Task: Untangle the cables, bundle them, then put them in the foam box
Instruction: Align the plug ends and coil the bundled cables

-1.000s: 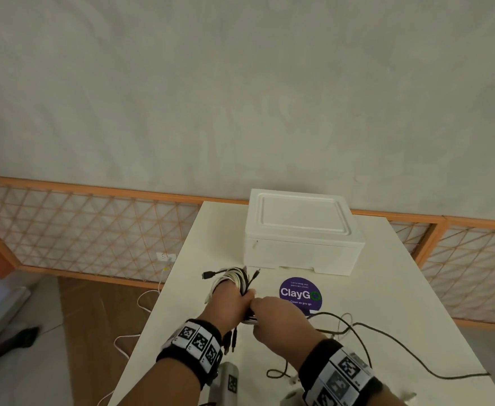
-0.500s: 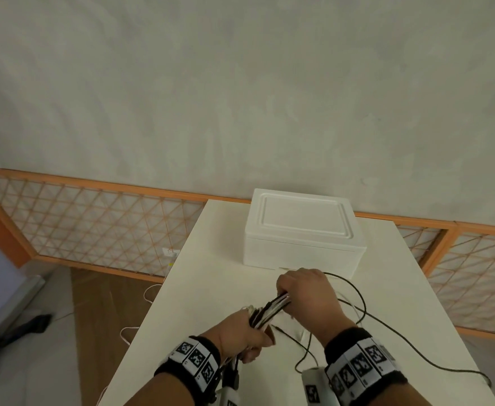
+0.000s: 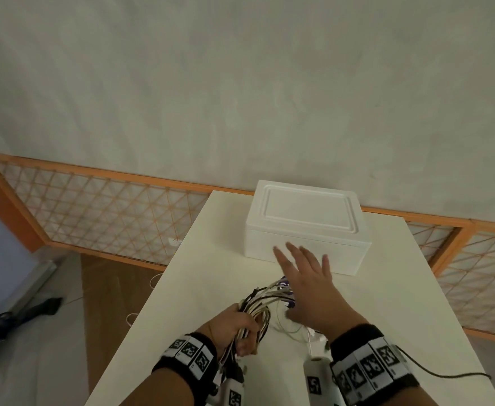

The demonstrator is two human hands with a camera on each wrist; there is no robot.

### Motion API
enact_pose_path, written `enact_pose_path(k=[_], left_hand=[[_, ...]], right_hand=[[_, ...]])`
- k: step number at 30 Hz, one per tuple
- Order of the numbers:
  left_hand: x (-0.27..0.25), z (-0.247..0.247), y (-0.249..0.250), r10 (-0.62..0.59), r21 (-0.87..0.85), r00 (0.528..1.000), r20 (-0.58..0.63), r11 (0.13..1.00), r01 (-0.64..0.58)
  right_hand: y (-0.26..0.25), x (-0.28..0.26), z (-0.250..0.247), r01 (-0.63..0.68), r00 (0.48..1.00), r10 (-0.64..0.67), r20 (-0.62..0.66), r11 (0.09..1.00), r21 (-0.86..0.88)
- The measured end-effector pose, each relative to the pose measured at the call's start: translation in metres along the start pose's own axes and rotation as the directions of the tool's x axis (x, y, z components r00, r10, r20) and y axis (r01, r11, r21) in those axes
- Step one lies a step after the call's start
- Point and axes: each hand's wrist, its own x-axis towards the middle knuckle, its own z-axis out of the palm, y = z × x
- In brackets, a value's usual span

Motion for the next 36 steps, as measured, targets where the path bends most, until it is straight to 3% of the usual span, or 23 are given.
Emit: enact_pose_path(k=[2, 4, 7, 17, 22, 25, 27, 31, 36], left_hand=[[0.002, 0.003, 0.001, -0.036, 0.077, 0.999, -0.01, 0.996, 0.037], [0.003, 0.006, 0.004, -0.063, 0.21, 0.998, 0.024, 0.976, 0.057], [0.002, 0.005, 0.006, -0.119, 0.373, 0.989, 0.084, 0.925, 0.08], [-0.001, -0.002, 0.025, -0.127, 0.464, 0.962, 0.241, 0.886, 0.0], [0.004, -0.001, 0.026, -0.031, 0.446, 0.983, 0.183, 0.893, -0.055], [0.005, -0.003, 0.021, 0.075, 0.437, 0.993, 0.089, 0.893, -0.107], [0.004, -0.006, 0.018, 0.1, 0.445, 0.991, 0.089, 0.886, -0.129], [-0.002, -0.001, 0.012, 0.14, 0.246, 0.987, 0.083, 0.957, -0.156], [-0.001, -0.006, 0.004, 0.172, -0.143, 0.97, -0.172, 0.97, -0.197]], right_hand=[[-0.016, 0.002, -0.003, 0.185, 0.983, -0.183, 0.035, 0.981, -0.065], [-0.029, 0.008, 0.004, 0.316, 0.931, -0.301, 0.205, 0.948, -0.041], [-0.034, 0.014, 0.017, 0.248, 0.89, -0.282, 0.359, 0.959, 0.138], [-0.023, 0.015, 0.024, 0.208, 0.944, -0.269, 0.189, 0.934, 0.292], [-0.017, 0.014, 0.028, 0.174, 0.971, -0.213, 0.11, 0.942, 0.287], [-0.013, 0.015, 0.032, 0.105, 0.984, -0.141, 0.108, 0.953, 0.284], [-0.011, 0.018, 0.034, 0.078, 0.986, -0.116, 0.116, 0.953, 0.292], [-0.015, 0.027, 0.031, 0.039, 0.983, -0.099, 0.156, 0.936, 0.35], [0.004, 0.024, 0.036, -0.076, 0.992, -0.006, 0.123, 0.756, 0.651]])
